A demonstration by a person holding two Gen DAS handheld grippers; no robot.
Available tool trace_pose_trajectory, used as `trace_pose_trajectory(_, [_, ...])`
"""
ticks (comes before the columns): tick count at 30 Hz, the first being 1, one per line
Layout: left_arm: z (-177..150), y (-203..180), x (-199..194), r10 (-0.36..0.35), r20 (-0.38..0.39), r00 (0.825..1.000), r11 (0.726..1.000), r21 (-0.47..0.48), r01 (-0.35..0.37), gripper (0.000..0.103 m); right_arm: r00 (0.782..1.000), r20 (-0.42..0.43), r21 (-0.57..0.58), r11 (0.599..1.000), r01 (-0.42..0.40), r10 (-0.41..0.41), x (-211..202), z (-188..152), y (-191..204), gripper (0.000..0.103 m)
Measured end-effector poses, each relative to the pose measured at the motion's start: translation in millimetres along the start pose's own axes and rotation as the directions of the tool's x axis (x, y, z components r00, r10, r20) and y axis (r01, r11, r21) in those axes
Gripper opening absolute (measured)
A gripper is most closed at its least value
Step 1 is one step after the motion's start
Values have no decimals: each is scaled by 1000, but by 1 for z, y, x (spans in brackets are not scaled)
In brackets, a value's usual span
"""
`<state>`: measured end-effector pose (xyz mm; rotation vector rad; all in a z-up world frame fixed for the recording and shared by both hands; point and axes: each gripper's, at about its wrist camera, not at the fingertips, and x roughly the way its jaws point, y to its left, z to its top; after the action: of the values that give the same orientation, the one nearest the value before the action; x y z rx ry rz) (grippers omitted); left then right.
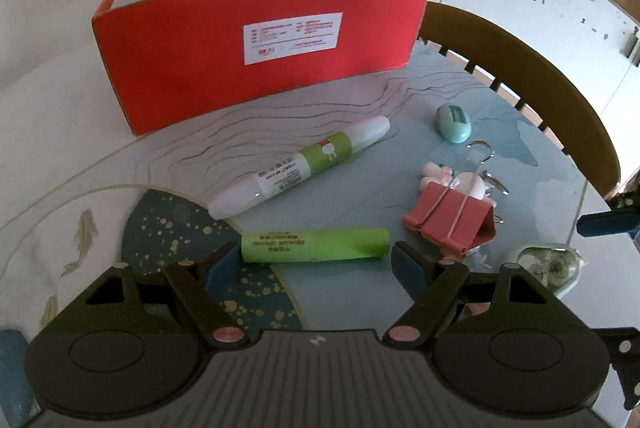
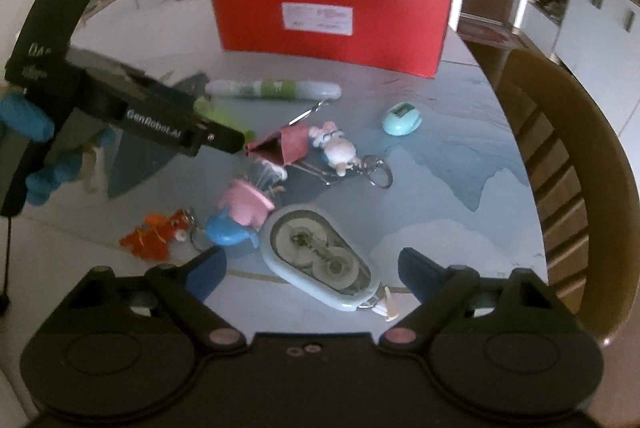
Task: Organize rigid objects
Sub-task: 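Grasp the lime-green highlighter with the left tool while the right tool grasps the white correction-tape dispenser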
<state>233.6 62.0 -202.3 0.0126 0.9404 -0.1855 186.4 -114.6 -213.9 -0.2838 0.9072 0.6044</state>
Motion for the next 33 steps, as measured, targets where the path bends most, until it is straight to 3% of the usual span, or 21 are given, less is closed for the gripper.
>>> trace_pose_trajectory(2, [0,0,1,3,7,1000,1000,1,-3,82,1000,-10,-30,1000,-9,8,3,0,-1,86])
trace_pose_trajectory(11, [2,0,4,-5,25,1000,1000,8,5,82,998,-49,-156,987,-41,34,18,1,2,74])
trace_pose_trajectory(16, [2,-1,4,-4,27,1000,1000,13,3,82,998,-46,-151,987,-58,52,20,4,-2,65])
trace_pose_trajectory(22, [1,-3,3,3,23,1000,1000,31,-4,82,998,-40,-139,989,-52,46,20,4,-3,61])
trace_pose_trajectory(29, [-1,-7,-5,-5,31,1000,999,49,3,82,1000,-29,-63,998,-7,5,16,2,-5,45])
trace_pose_trajectory(33, [0,-6,-15,-11,45,999,999,38,9,82,999,-21,-10,999,33,-33,14,-2,-4,44])
